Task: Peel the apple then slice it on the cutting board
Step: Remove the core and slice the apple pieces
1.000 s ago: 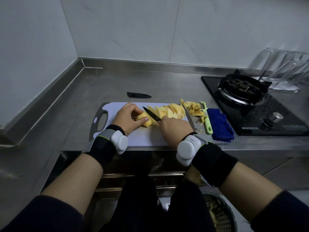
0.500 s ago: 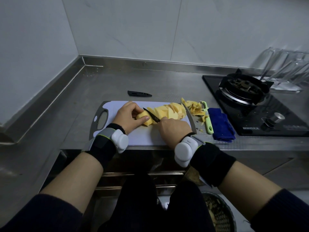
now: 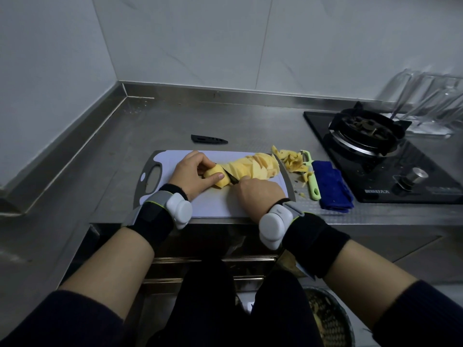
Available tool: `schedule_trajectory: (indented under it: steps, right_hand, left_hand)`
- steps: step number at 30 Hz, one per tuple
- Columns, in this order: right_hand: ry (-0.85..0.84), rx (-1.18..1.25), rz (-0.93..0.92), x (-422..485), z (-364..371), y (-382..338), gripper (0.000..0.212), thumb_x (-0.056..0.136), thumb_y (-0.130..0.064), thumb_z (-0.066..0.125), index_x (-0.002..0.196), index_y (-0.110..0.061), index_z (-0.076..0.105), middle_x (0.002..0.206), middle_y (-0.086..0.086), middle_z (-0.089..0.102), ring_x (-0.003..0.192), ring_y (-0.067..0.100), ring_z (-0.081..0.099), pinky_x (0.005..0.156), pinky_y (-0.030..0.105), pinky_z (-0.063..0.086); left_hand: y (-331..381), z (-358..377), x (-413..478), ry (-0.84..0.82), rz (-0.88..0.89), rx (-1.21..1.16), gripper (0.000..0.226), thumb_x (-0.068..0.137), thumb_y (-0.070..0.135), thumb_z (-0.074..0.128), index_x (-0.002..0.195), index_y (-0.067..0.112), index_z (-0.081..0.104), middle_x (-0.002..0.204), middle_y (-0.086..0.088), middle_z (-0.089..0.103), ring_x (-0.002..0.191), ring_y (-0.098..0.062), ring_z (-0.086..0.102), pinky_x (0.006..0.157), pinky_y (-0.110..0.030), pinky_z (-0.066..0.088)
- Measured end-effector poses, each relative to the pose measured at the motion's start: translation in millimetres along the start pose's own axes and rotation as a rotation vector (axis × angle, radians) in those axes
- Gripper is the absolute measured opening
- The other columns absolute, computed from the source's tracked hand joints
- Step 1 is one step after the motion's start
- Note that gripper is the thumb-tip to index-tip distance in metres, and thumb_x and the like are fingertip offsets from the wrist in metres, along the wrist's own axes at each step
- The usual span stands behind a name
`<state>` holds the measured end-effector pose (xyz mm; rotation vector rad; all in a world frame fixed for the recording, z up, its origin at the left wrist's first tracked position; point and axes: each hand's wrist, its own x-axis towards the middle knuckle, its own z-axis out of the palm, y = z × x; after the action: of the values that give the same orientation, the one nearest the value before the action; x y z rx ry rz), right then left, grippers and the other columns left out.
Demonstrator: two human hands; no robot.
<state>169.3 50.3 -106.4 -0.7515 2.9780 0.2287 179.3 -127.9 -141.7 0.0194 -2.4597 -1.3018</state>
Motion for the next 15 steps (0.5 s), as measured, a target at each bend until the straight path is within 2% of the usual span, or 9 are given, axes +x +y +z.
schedule_trajectory:
  steps: [7, 11, 15]
  right_hand:
    - [-0.025, -0.04, -0.006, 3.8, 3.5, -2.4, 0.023, 0.096, -0.01, 0.041, 0.115, -0.002, 0.051, 0.103, 0.011, 0.065, 0.088, 0.031, 0.065, 0.065, 0.037, 0.043]
    - [-0.065, -0.036, -0.017, 10.3, 3.2, -1.8, 0.022, 0.095, -0.012, 0.045, 0.114, -0.004, 0.054, 0.102, 0.009, 0.064, 0.088, 0.029, 0.065, 0.067, 0.037, 0.048]
    - [-0.057, -0.031, -0.007, 8.5, 8.0, 6.5, 0.023, 0.097, -0.015, 0.04, 0.112, -0.008, 0.057, 0.104, 0.008, 0.065, 0.089, 0.028, 0.064, 0.067, 0.037, 0.046]
  left_hand:
    - [1.0, -0.4, 0.0, -0.008, 0.008, 0.021, 0.028, 0.074, 0.023, 0.083, 0.088, 0.01, 0.063, 0.097, -0.002, 0.058, 0.089, -0.018, 0.061, 0.086, -0.035, 0.055]
    - [0.1, -1.7, -0.3, -0.004, 0.007, 0.015, 0.028, 0.074, 0.023, 0.083, 0.087, 0.01, 0.063, 0.097, -0.003, 0.058, 0.09, -0.019, 0.061, 0.087, -0.039, 0.055]
    - [-0.7, -1.3, -0.2, -0.017, 0.006, 0.012, 0.028, 0.074, 0.024, 0.083, 0.088, 0.011, 0.063, 0.098, -0.003, 0.058, 0.091, -0.019, 0.061, 0.087, -0.039, 0.054]
